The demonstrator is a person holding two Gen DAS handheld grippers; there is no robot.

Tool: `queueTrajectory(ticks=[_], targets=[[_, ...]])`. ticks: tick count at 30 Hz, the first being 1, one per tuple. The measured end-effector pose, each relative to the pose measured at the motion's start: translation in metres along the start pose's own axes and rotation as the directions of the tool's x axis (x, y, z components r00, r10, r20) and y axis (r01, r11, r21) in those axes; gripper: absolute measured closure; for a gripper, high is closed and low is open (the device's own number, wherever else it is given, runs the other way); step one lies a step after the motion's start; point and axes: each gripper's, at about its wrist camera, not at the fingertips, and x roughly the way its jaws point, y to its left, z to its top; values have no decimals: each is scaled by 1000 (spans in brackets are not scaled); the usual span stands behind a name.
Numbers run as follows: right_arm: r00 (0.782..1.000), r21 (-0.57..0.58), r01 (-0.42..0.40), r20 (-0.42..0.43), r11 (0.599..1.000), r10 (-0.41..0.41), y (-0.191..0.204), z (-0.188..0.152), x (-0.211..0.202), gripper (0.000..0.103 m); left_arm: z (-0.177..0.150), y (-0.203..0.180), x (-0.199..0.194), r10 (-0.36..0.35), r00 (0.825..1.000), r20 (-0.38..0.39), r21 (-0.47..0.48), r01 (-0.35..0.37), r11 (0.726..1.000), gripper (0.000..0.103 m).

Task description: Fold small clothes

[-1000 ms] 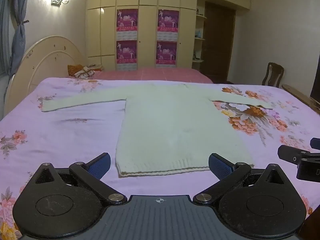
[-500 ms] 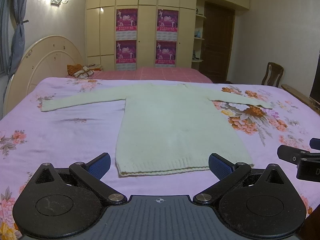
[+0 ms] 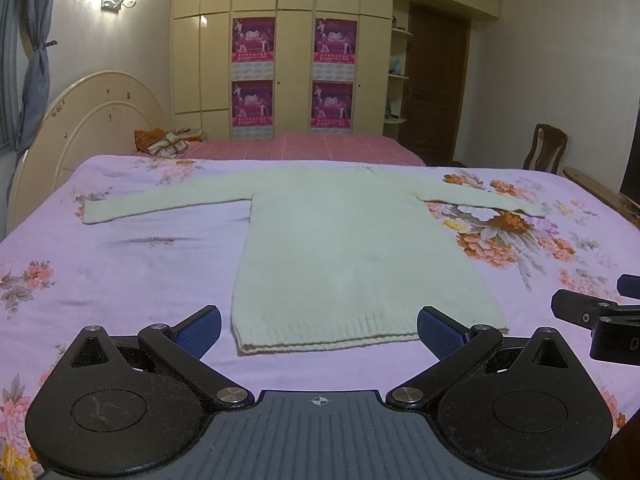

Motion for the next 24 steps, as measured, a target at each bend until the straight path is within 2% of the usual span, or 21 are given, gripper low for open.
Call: queueTrajectory(ticks=[24], targets=[[1000, -6, -9, -5, 1000, 9, 5, 2, 1, 1, -1, -3, 0, 9, 1000, -5, -2, -9, 1000, 0]])
